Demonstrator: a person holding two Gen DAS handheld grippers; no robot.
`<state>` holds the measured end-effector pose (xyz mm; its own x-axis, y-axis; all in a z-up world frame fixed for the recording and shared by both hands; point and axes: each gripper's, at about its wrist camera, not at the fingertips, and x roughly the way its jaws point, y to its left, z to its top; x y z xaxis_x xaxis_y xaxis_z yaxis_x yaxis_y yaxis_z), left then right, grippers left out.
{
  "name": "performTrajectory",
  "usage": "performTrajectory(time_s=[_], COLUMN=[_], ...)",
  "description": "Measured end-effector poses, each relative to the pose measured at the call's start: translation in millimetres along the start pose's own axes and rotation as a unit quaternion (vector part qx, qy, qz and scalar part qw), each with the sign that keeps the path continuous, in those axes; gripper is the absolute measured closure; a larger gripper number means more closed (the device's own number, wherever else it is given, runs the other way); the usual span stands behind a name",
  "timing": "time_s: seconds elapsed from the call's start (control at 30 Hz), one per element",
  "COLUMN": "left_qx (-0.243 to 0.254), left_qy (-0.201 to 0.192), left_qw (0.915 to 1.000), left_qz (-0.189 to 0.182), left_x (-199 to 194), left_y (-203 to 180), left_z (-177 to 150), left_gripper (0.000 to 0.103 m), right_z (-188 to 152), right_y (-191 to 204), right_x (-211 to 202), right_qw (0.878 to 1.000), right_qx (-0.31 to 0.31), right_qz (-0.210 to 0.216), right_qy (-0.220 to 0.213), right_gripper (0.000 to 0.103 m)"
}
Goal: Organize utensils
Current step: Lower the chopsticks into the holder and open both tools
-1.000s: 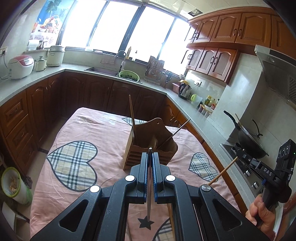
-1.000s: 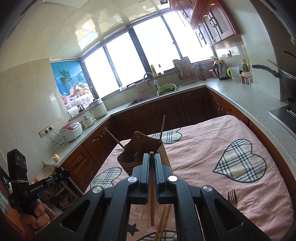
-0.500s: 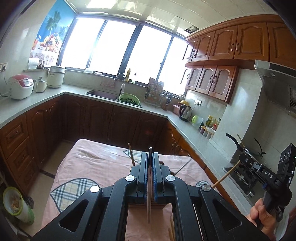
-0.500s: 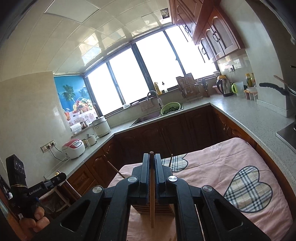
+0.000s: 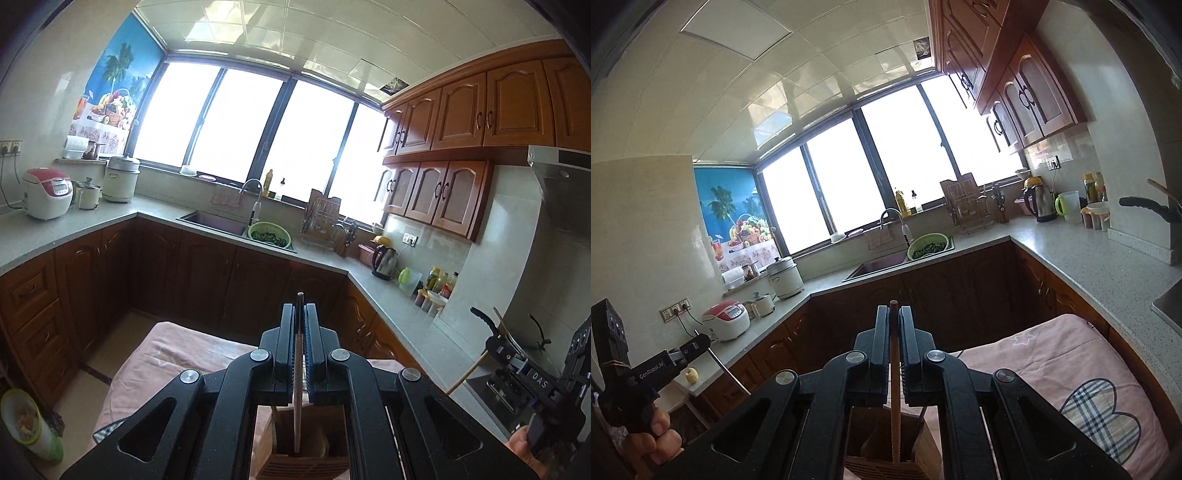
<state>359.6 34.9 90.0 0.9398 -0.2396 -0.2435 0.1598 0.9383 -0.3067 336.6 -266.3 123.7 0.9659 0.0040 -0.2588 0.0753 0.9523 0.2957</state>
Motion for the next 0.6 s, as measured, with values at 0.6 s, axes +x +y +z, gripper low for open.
performTrajectory(time_s=[0.6], left_qx=[-0.041], left_qy=[0.065], left_qw=[0.9966], left_qz=[0.029], left_x=[113.1], left_y=[7.3], left_z=[-55.9], left_gripper=[0.1], right_z=[-68.0], right_y=[-38.7], right_x=[71.3], right_qw=[0.997], right_qx=[0.062], right_qz=[-0.018], right_qy=[0.053], right_gripper=[0.099])
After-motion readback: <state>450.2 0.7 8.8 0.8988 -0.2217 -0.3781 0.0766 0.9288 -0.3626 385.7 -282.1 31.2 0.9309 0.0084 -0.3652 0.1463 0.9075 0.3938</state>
